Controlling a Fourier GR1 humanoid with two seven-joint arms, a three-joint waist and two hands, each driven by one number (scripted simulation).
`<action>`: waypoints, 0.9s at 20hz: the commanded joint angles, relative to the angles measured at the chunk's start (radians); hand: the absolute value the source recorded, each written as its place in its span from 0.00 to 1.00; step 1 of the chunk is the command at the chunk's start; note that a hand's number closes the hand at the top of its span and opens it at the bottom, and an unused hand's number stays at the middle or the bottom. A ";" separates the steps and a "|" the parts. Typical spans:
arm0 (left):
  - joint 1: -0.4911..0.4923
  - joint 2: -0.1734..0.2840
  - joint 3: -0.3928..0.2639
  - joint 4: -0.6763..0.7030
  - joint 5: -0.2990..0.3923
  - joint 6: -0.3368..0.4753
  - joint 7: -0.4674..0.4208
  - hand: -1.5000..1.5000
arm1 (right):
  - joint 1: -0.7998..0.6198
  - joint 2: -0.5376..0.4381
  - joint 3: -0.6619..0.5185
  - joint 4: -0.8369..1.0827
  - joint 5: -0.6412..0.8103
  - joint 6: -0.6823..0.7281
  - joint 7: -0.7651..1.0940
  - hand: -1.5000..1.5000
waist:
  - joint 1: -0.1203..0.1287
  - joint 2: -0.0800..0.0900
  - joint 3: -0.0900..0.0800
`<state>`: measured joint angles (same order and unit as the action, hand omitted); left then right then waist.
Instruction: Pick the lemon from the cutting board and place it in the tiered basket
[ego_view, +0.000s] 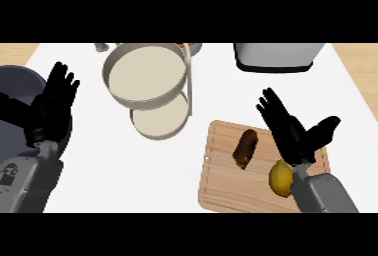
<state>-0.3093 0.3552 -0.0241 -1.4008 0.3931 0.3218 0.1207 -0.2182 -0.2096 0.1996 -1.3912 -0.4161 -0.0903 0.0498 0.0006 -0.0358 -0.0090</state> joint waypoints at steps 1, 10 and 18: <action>0.034 0.016 -0.016 -0.036 -0.020 -0.008 0.030 0.50 | 0.008 -0.038 -0.042 -0.069 0.091 -0.112 -0.033 1.00 | -0.005 0.031 0.009; 0.284 0.017 -0.114 0.032 -0.135 0.039 -0.005 0.50 | 0.193 -0.151 -0.492 -0.086 0.226 -0.704 -0.068 0.00 | -0.164 0.006 0.005; 0.410 -0.032 -0.212 -0.045 -0.200 0.057 -0.094 0.50 | 0.611 0.034 -0.326 -0.549 0.375 -0.843 -0.100 0.00 | -0.060 0.020 0.003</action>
<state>0.0360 0.3199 -0.2181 -1.4407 0.2172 0.3749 0.0563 0.1975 -0.2363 -0.2007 -1.7591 -0.1089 -0.8711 -0.0884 -0.0920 -0.0250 -0.0009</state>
